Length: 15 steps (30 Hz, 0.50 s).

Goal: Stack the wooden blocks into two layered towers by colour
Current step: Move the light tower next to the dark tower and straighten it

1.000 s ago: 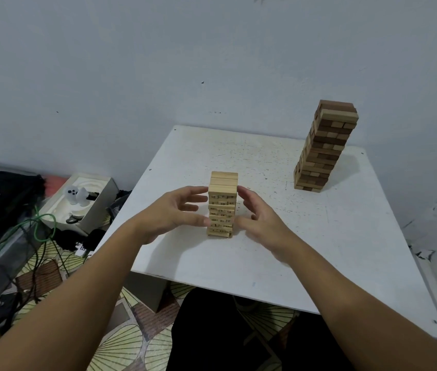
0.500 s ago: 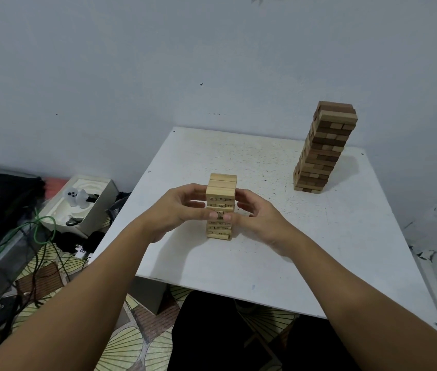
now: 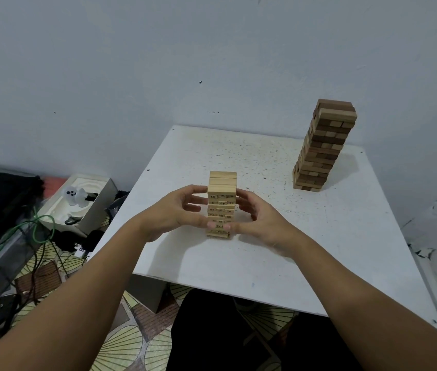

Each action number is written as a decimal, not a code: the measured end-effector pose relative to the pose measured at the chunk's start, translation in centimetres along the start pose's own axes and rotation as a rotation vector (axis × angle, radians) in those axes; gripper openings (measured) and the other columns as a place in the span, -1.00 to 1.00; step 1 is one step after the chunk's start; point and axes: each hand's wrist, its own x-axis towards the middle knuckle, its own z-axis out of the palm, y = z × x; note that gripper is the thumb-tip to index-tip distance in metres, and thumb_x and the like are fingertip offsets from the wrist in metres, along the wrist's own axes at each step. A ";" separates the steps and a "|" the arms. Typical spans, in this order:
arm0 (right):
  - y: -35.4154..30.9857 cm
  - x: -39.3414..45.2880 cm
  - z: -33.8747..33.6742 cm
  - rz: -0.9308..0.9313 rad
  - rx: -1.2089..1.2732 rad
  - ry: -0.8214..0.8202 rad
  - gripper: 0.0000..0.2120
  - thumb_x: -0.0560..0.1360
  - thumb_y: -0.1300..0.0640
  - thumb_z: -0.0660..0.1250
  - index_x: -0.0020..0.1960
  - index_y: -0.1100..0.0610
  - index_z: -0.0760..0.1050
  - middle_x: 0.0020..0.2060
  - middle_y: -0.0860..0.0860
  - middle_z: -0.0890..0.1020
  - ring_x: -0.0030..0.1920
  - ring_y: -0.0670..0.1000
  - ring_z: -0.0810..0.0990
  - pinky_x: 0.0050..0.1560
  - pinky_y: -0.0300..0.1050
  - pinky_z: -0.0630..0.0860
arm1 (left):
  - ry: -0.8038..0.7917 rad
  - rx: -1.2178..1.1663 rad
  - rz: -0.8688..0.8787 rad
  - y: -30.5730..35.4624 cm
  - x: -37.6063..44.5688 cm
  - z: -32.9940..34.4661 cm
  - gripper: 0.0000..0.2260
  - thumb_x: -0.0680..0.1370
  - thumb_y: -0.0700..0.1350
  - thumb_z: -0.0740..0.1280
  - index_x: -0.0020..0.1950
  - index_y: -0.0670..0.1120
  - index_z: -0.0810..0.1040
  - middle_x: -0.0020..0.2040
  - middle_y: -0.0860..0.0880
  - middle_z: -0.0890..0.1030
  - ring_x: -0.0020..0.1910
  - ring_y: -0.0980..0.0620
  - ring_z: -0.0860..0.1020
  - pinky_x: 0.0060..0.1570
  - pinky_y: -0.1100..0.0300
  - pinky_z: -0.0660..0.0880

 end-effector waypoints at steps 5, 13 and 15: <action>0.5 -0.6 -0.4 0.039 -0.145 -0.012 -0.02 0.28 -0.02 0.70 0.57 -0.17 0.28 0.45 -0.15 0.42 0.47 -0.12 0.36 0.08 -0.36 0.55 | -0.042 0.132 -0.065 -0.8 0.1 0.1 -0.32 0.21 -0.03 0.72 0.29 0.21 0.61 0.28 0.06 0.63 0.33 0.03 0.53 0.36 0.03 0.48; 0.6 -0.4 0.1 0.095 -0.355 0.045 -0.32 0.27 -0.11 0.62 0.32 -0.28 0.43 0.29 -0.24 0.35 0.41 -0.09 0.31 0.34 0.04 0.54 | -0.033 0.225 -0.085 -1.3 0.8 0.4 -0.39 0.21 0.00 0.75 0.22 0.18 0.66 0.25 0.07 0.64 0.28 0.05 0.55 0.41 0.03 0.43; 0.4 -0.5 0.3 0.082 -0.380 0.034 -0.45 0.32 -0.14 0.61 0.20 -0.36 0.42 0.30 -0.23 0.33 0.42 -0.09 0.25 0.43 0.05 0.43 | -0.035 0.226 -0.082 -1.3 0.8 0.6 -0.41 0.23 -0.01 0.74 0.22 0.15 0.68 0.23 0.08 0.66 0.28 0.05 0.57 0.43 0.00 0.43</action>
